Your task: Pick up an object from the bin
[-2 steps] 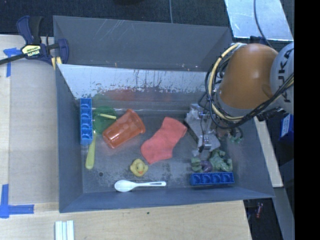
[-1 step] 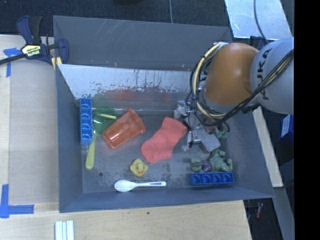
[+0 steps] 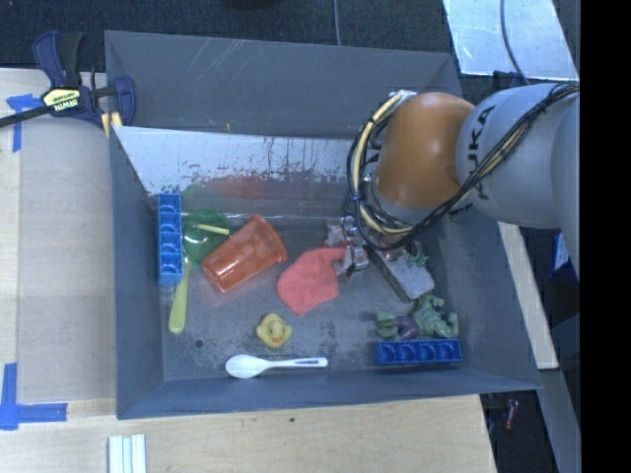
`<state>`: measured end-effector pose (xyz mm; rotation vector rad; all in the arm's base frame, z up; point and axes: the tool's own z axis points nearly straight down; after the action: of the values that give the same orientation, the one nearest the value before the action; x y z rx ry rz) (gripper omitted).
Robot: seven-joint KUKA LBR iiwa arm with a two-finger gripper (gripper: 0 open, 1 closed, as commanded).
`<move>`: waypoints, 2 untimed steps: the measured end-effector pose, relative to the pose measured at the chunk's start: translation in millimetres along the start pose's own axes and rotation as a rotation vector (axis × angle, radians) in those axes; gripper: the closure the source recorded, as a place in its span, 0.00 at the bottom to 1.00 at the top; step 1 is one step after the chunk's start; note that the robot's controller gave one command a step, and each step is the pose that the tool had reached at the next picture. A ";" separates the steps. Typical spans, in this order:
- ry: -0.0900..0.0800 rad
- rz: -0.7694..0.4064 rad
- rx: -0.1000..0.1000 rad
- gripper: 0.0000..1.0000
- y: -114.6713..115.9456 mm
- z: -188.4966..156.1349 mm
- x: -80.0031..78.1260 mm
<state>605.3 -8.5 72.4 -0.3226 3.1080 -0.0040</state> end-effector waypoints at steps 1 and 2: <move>0.000 0.000 0.000 1.00 0.0 0.0 0.0; 0.006 -0.016 -0.001 1.00 9.7 -57.2 -5.4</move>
Offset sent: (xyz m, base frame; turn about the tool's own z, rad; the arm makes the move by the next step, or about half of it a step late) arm 0.0078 0.0222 0.1168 -0.0327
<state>607.6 2.1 129.6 -0.3482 3.1115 -0.0033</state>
